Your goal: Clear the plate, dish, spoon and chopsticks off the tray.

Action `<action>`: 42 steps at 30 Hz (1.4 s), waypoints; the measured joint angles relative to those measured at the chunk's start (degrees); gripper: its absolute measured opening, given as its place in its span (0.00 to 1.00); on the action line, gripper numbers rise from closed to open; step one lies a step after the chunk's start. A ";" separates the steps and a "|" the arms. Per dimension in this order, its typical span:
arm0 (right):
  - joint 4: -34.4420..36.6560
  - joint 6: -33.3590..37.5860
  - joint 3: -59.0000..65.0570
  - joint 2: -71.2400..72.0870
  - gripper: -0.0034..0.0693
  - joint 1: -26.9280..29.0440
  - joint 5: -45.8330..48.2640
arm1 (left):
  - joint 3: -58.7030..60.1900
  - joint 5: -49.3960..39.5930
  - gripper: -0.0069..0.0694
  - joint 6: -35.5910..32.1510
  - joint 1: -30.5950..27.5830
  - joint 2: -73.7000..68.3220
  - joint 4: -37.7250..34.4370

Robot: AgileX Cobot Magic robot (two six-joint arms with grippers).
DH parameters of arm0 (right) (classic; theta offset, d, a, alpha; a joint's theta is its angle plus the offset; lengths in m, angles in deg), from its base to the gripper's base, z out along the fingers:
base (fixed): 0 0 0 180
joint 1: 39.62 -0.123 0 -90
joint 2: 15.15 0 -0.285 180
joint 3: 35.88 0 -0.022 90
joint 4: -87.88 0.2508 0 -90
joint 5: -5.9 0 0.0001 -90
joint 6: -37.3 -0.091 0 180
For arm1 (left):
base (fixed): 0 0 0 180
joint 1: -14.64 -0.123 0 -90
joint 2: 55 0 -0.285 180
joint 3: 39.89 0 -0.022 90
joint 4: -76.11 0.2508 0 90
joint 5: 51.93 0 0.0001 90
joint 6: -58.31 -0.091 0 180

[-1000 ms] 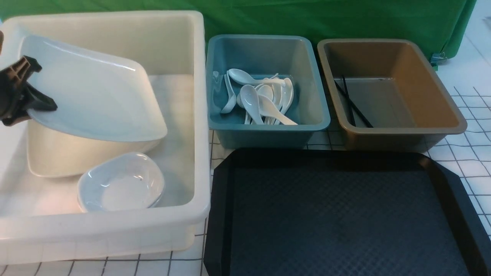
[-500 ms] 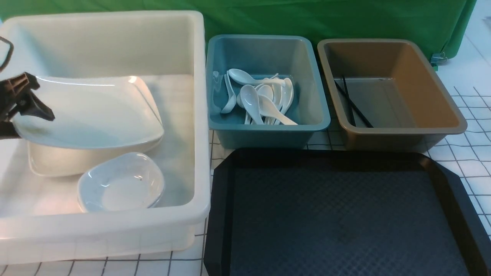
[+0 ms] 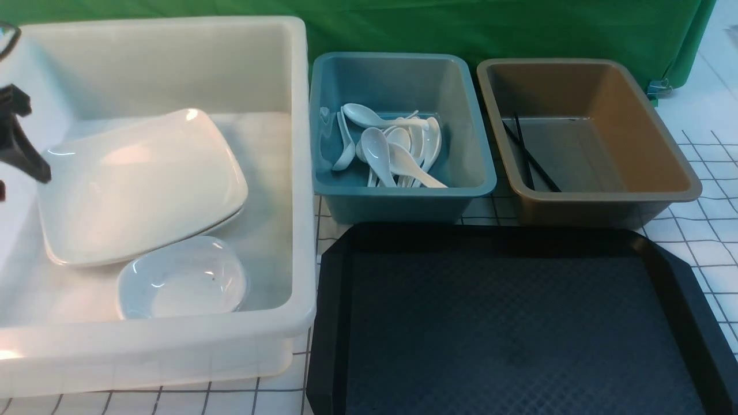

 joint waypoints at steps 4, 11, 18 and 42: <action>0.00 0.00 0.00 0.00 0.37 0.00 0.00 | 0.97 -0.44 0.23 0.26 1.08 1.29 4.37; 0.00 0.00 0.00 0.02 0.37 0.00 -2.34 | 11.70 1.55 0.08 4.59 4.65 2.62 8.72; 0.00 0.00 0.00 0.02 0.37 0.00 -4.30 | 15.03 9.14 0.08 6.79 5.04 -1.22 9.53; 0.05 -0.23 0.00 0.02 0.37 0.00 -5.09 | 6.21 23.03 0.09 18.09 5.52 -9.27 18.45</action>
